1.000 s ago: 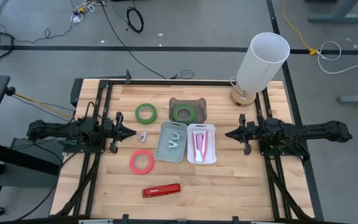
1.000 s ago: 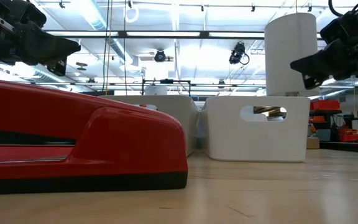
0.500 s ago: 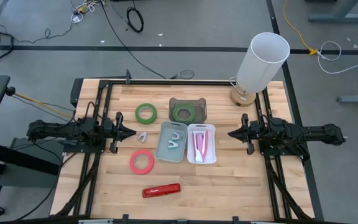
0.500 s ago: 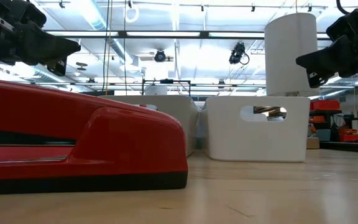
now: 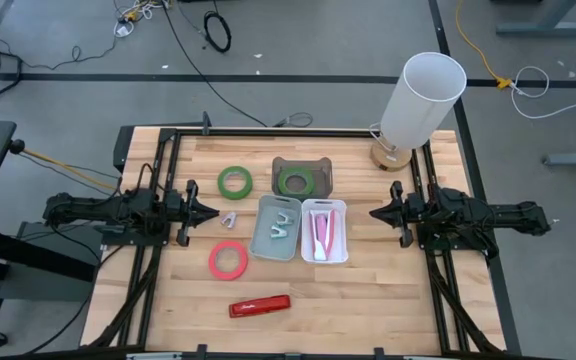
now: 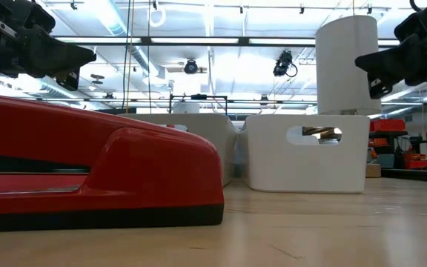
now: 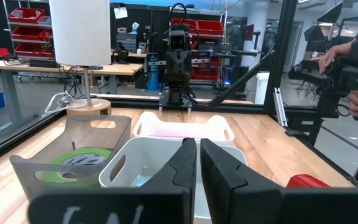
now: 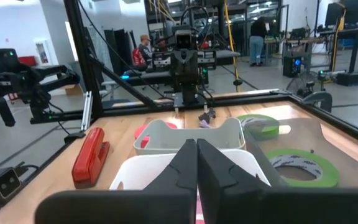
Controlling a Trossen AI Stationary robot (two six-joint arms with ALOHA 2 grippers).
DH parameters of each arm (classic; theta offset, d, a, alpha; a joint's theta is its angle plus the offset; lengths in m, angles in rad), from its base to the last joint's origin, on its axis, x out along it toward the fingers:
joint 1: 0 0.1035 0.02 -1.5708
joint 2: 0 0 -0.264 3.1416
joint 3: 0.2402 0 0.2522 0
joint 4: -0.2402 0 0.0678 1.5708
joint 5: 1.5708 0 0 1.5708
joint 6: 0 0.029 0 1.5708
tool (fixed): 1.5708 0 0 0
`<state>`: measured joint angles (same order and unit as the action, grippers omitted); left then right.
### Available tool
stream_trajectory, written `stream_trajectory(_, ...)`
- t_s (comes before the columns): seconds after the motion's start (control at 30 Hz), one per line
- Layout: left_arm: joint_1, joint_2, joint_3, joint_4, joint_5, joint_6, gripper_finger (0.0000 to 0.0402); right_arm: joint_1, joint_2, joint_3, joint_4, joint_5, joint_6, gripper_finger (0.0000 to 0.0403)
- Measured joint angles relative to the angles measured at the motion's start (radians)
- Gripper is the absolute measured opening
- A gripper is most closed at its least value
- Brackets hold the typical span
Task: Pick and place Stapler, Stapler remover, tape
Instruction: Put the green tape in the black bin
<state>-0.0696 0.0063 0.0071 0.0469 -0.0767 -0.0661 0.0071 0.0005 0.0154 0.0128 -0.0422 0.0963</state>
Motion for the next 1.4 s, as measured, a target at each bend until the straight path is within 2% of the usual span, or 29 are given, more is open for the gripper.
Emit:
stream_trajectory(0.33, 0.000, 0.000, 0.000, 0.000, 0.000, 0.000, 0.0028, 0.000, -0.001, 0.001, 0.001, 0.002, 0.043, 0.0004)
stream_trajectory(1.4, 0.000, 0.000, 0.000, 0.000, 0.000, 0.000, 0.0028, 0.000, -0.001, 0.001, 0.002, 0.000, 0.026, 0.0004)
